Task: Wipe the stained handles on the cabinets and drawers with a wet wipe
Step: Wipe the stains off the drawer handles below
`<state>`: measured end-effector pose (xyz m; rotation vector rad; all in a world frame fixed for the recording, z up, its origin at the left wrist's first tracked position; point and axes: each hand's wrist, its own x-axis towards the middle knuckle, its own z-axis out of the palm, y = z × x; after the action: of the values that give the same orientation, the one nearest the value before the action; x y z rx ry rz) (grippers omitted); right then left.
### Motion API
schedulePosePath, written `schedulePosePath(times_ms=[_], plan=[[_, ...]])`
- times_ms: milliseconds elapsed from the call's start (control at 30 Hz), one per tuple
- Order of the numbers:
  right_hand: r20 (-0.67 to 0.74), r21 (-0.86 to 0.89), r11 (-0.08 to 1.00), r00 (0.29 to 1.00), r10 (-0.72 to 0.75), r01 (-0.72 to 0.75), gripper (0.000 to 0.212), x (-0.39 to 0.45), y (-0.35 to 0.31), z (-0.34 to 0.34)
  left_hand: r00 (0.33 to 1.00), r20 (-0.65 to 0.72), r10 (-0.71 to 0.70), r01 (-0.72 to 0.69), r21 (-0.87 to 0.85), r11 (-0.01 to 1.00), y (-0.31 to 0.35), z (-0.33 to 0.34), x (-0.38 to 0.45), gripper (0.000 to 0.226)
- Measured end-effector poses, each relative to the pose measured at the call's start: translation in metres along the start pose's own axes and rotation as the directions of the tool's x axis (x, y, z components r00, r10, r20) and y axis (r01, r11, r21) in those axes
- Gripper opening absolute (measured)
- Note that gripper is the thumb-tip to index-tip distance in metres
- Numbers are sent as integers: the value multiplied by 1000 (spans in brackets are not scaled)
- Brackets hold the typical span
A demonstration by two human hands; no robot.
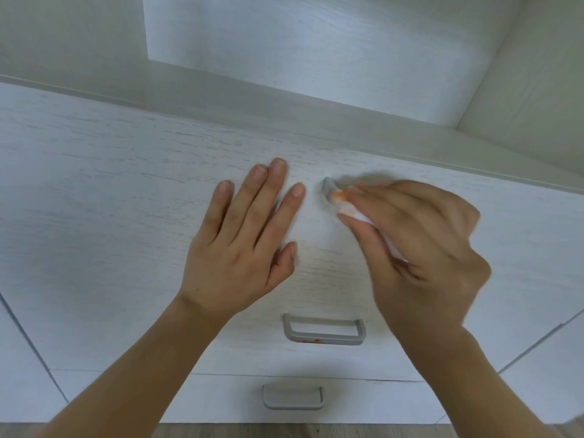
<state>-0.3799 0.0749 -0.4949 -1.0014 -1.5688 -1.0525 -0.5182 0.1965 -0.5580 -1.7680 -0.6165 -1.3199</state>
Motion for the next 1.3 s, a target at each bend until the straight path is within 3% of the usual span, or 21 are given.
schedulePosePath(times_ms=[200,333,467,733,1000,1100,1300], plan=[[-38,-36,999,999,2,-3,13,0,-2,0,1000,-4,13,-13,4,1000,-2,2,-2,61],[10,-57,998,1000,1,-1,10,2,-4,0,1000,-15,-9,10,7,1000,1,2,0,61],[-69,28,972,970,233,-231,12,-6,1,-15,1000,-25,-2,2,-2,1000,1,2,-1,63],[10,-18,999,999,46,-45,10,5,-10,6,1000,-31,0,0,-8,1000,-1,1,-1,60],[-23,-69,993,995,98,-99,8,10,-17,2,999,-43,-3,3,-8,1000,0,2,-1,60],[-59,-74,981,982,177,-181,3,18,-25,10,999,-46,4,-4,-6,1000,0,3,-2,59],[-31,-176,957,973,228,-230,14,20,-32,35,998,-60,8,-8,-1,1000,-2,4,-2,61]])
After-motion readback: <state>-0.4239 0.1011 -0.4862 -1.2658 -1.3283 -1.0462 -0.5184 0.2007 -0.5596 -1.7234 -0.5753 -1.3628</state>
